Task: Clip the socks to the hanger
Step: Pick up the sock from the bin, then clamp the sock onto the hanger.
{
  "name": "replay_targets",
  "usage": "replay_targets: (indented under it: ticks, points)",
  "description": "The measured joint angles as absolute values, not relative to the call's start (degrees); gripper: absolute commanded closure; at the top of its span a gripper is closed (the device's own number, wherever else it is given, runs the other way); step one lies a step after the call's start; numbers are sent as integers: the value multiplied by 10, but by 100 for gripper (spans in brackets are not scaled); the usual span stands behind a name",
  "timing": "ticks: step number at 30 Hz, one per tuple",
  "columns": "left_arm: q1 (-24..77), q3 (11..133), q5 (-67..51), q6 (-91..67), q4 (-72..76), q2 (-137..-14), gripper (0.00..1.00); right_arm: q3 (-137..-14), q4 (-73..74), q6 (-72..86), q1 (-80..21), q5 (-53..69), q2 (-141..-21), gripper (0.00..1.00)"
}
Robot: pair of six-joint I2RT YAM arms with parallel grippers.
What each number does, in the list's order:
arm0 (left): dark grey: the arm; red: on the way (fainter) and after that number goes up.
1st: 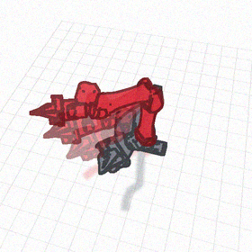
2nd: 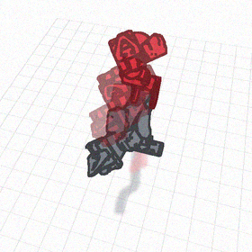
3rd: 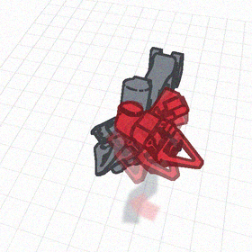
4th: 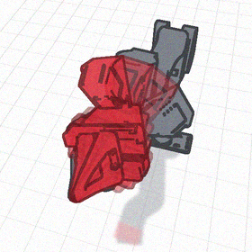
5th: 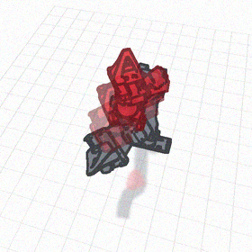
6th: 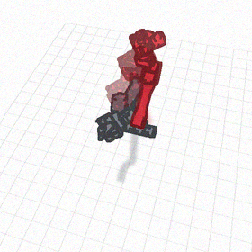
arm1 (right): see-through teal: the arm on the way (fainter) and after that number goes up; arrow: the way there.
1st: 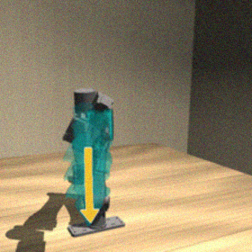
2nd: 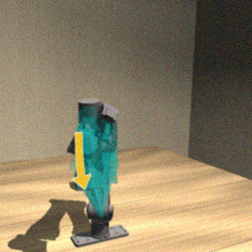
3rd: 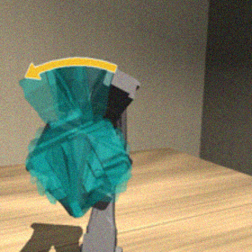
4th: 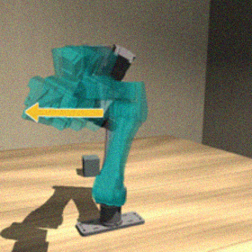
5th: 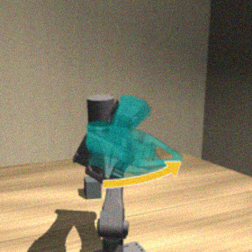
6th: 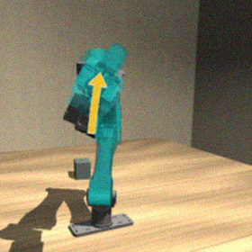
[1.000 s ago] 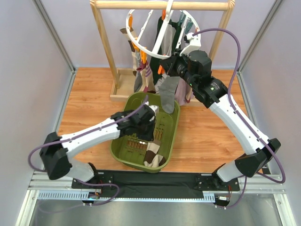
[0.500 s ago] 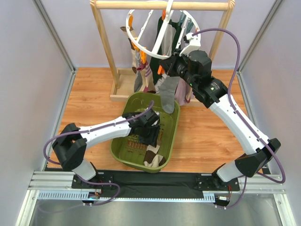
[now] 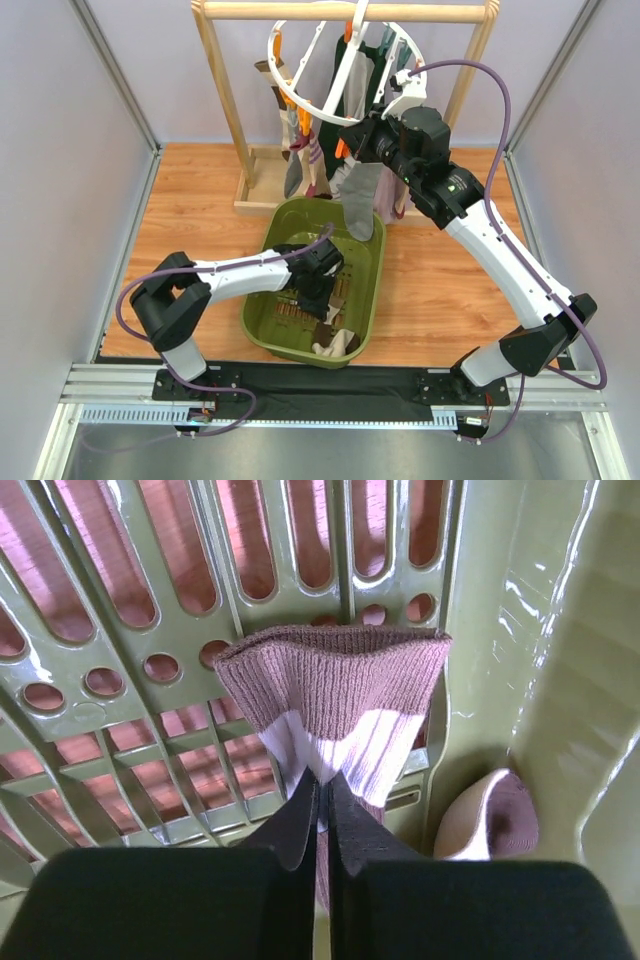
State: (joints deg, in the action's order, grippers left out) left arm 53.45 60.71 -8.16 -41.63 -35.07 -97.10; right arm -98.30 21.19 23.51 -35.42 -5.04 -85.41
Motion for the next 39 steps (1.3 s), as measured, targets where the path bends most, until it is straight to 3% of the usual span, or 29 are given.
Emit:
replay_targets:
  ticks: [5,11,16,22,39]
  points:
    - [535,607,-67,-398,-361,-938,100,-983,212,235,-354,-50,-854,100]
    - [502,654,-81,-358,-405,-816,100,-985,217,235,-354,-47,-854,100]
    - [462,670,-148,-330,-379,-693,100,-1000,235,235,-350,-19,-854,100]
    - [380,607,-260,-327,-307,-577,100,-1016,246,246,-345,43,-854,100]
    - [329,737,-340,-409,-152,-696,100,-1048,304,302,-343,101,-853,100]
